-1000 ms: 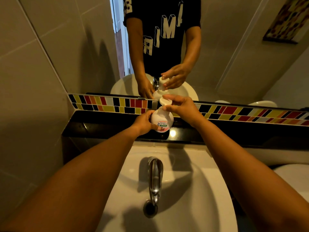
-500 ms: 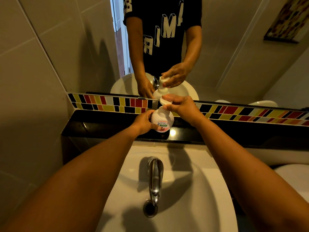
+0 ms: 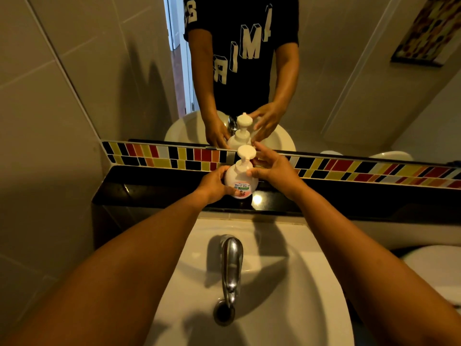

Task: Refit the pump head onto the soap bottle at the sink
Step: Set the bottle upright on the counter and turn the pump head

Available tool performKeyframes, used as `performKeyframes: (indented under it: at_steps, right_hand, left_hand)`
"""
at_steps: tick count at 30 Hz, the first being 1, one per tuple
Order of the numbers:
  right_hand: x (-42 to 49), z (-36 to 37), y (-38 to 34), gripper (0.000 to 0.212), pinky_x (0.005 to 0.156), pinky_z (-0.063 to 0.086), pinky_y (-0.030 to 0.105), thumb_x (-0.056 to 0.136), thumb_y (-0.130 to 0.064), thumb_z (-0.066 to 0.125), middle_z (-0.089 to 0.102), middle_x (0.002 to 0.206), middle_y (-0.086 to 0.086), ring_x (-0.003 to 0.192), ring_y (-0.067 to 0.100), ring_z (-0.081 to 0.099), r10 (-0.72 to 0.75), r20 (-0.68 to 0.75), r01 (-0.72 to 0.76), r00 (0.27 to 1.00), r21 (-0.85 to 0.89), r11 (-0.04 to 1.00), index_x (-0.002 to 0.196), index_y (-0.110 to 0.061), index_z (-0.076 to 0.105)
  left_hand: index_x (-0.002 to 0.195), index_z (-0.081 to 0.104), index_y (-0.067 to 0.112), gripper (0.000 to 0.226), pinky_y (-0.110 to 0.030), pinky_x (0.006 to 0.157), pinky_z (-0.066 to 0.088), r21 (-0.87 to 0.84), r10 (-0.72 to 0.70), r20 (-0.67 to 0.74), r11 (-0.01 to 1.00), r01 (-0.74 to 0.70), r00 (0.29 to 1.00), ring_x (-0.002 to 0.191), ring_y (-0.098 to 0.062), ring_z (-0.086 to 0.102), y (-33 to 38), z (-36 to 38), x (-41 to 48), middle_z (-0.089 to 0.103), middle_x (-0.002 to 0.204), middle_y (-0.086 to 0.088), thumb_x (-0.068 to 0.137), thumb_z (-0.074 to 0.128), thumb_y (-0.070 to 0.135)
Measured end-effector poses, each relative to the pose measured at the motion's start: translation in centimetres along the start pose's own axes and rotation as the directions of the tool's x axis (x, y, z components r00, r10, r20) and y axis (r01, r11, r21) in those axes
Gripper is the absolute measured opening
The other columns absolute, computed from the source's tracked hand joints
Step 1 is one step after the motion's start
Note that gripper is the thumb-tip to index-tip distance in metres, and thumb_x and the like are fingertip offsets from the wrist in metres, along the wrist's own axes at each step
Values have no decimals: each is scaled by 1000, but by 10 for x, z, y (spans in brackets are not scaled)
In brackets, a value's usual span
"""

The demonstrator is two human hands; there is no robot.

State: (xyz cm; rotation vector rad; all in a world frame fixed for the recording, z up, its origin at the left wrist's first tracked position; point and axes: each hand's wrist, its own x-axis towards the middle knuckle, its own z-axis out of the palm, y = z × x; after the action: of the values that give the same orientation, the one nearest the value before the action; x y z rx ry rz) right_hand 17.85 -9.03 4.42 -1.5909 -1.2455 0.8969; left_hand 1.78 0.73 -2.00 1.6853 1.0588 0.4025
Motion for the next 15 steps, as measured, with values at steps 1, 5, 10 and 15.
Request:
performKeyframes:
  at_steps: [1,5,10,15]
  right_hand:
    - [-2,1,8,81,105,48,42,81,-4,75,54,145,8,131,22,53,27,5,-27,1000,-6,1000,150,-20,37]
    - [-10,7,37,69,103,49,50,80,-3,74,61,137,5,123,20,59,104,27,-103,994,-48,994,142,-20,48]
    - [-12,23,56,69,103,48,39,83,-3,72,58,139,8,127,24,56,123,-55,-124,991,-16,992,145,-19,45]
    - [-9,32,63,65,95,49,33,84,-3,71,59,137,10,125,25,56,136,-110,-133,985,31,991,143,-15,47]
  left_hand:
    - [133,52,17,73,-46,102,49,2,1,6,1000,-1,1000,119,-24,58,0,0,0,63,129,-5,69,85,6]
    - [134,52,19,76,-48,103,49,12,-2,1,1000,2,1000,120,-26,58,-1,1,1,63,131,-7,67,86,7]
    - [137,51,20,78,-48,104,49,15,16,2,1000,-16,1000,121,-27,58,-5,3,3,63,132,-7,68,85,8]
    - [138,50,19,73,-47,104,48,12,34,11,999,-34,999,122,-27,58,-6,4,2,62,133,-9,74,81,7]
